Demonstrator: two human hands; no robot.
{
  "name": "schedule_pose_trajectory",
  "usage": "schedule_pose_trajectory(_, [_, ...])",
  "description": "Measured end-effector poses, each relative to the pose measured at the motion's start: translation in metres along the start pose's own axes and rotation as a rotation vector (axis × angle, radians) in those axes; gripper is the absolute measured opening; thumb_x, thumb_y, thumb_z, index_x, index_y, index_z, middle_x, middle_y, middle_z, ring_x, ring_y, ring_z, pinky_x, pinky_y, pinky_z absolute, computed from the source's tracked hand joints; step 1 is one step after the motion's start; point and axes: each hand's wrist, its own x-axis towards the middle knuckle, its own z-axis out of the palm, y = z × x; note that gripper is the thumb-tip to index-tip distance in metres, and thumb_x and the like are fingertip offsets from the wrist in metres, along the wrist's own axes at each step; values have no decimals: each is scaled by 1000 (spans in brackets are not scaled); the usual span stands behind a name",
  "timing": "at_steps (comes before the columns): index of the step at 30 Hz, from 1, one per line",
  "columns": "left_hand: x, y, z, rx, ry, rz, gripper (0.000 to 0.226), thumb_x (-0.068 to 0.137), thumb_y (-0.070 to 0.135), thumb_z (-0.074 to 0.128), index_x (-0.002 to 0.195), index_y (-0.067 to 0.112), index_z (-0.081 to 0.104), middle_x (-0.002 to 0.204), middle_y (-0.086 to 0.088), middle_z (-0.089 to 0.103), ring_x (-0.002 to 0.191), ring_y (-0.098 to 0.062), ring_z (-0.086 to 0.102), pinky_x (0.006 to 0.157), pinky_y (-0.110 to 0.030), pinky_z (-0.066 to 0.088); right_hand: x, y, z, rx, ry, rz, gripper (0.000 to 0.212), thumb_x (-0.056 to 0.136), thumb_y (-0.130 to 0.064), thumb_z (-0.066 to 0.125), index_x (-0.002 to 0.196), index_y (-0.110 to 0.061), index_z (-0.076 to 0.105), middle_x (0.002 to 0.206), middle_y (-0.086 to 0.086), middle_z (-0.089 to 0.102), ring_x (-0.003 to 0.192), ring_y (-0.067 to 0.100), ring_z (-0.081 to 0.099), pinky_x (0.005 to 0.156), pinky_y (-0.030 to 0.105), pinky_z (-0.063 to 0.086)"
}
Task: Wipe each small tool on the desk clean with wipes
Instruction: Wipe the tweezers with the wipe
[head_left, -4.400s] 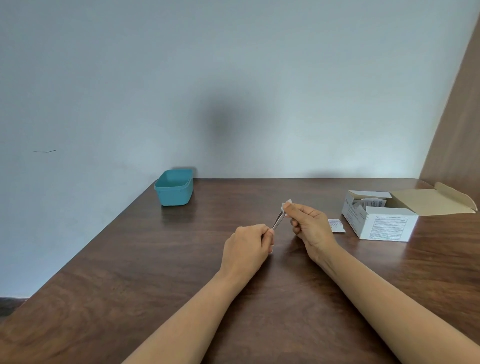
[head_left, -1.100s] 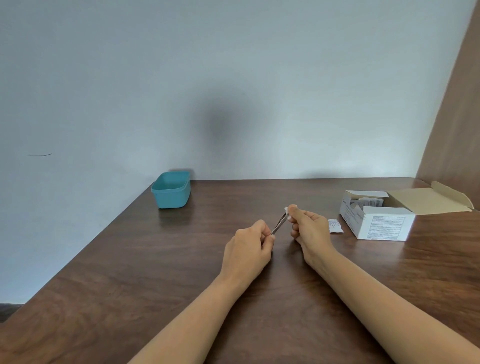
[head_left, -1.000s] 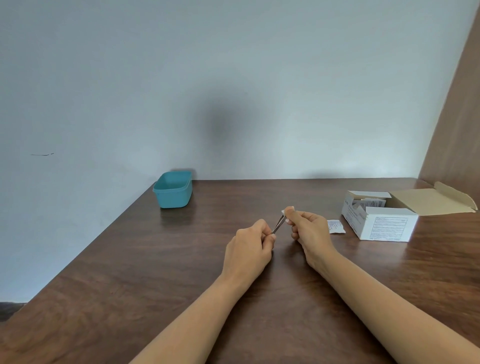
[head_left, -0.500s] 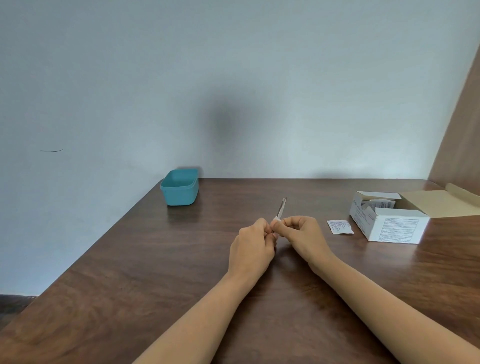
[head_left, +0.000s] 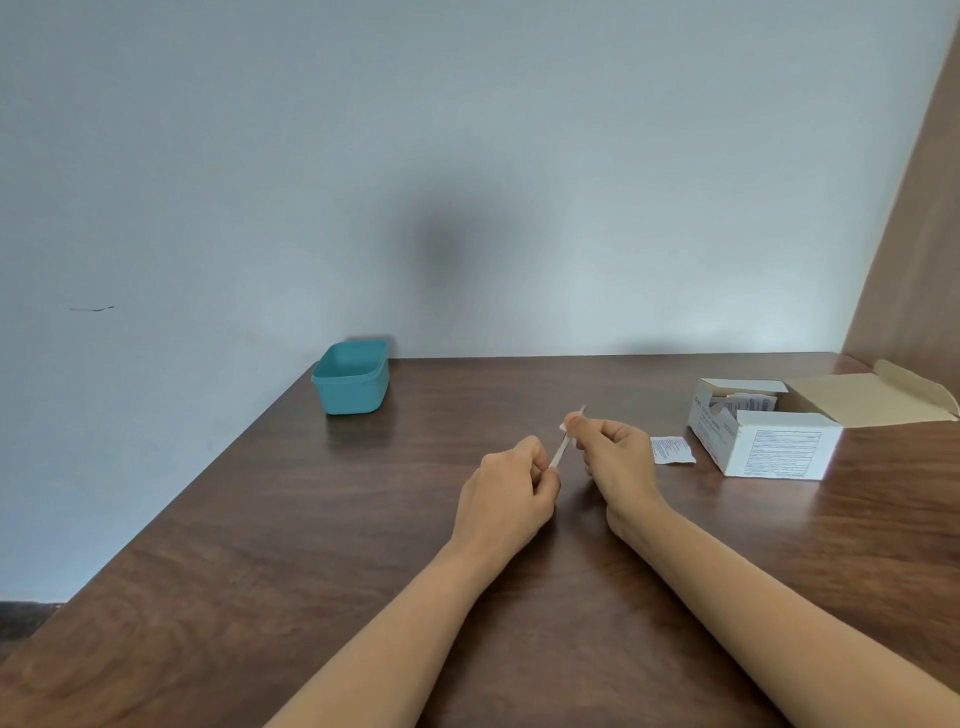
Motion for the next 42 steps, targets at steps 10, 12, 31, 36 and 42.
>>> schedule_pose_trajectory(10, [-1,0,0,-21,24,5,15,87,33,54,78,21,56,66,4,64,65,-16,59,62,-33,50,12,-1,-9,297,90,139,19,86,-15,68,68,-9,64,64,1,56,50,8,37,43,16,33])
schedule_pose_trajectory(12, [1,-2,-1,-132,25,-57,16,86,31,56,74,21,57,65,6,68,61,-9,58,63,-32,52,12,-3,-10,368,83,148,11,86,-15,68,76,-10,67,69,1,58,51,6,37,41,14,32])
schedule_pose_trajectory(31, [7,2,-15,-888,-8,-277,12,93,13,60,92,9,71,78,-4,72,60,6,57,57,-6,42,-1,-10,-11,118,-297,27,8,84,-19,70,86,-14,76,79,-1,73,52,4,42,50,15,34])
schedule_pose_trajectory(36, [8,-1,-13,-858,-24,-277,14,92,18,61,94,12,74,76,-1,73,71,-2,60,69,-14,47,-3,-13,-13,66,-359,0,10,83,-21,69,79,-16,76,70,-7,69,56,4,43,53,16,34])
schedule_pose_trajectory(42, [8,-2,-10,-802,0,-276,14,91,19,62,89,10,73,73,-1,74,73,-6,61,72,-16,49,-5,-13,-12,45,-367,-21,6,81,-17,71,78,-19,76,63,-12,67,58,5,42,54,15,34])
